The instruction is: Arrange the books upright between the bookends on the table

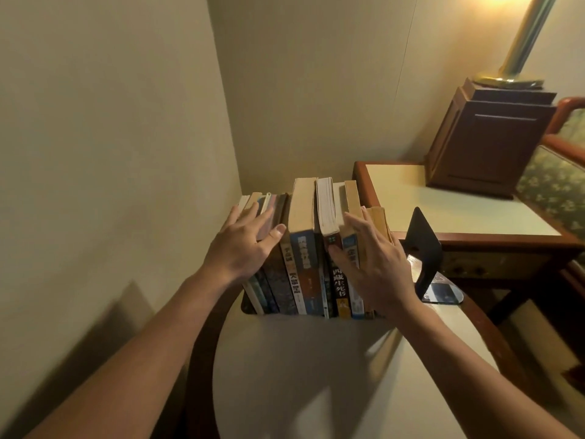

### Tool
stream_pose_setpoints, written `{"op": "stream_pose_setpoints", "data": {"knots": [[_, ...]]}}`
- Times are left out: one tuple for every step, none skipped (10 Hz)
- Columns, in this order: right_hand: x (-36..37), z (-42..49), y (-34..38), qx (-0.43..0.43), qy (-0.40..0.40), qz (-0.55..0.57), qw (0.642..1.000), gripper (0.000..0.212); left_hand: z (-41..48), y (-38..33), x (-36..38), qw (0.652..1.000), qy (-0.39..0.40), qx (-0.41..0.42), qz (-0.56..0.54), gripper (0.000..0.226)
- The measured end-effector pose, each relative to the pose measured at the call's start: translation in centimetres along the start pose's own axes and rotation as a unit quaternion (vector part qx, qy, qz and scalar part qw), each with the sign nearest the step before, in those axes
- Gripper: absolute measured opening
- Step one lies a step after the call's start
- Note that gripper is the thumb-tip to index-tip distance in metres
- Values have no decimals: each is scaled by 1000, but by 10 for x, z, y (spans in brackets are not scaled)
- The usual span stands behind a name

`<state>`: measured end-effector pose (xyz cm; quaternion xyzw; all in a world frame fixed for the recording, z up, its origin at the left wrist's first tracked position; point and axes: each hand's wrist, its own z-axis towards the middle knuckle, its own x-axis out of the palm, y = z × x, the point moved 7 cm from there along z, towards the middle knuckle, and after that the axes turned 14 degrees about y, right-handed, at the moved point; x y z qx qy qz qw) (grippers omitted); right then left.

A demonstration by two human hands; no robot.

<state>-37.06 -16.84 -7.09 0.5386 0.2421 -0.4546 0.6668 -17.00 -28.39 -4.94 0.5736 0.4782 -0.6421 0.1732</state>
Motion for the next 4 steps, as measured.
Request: {"op": "stream_pose_setpoints", "data": {"knots": [[-4,-4,-6,-24,-16,-1,1000,71,5,-1,-4,1000,7,4,-7,69],[2,-9,-7,-49,-18,-53,997,73,4,-5,6,997,-10,9,79,78],[1,-5,1,-42,-1,-70,997,66,8,-2,2,997,10,-4,81,81],[-15,-17,5,-43,-6,-20,999,69,-4,-7,4,997,13,18,75,90]]}}
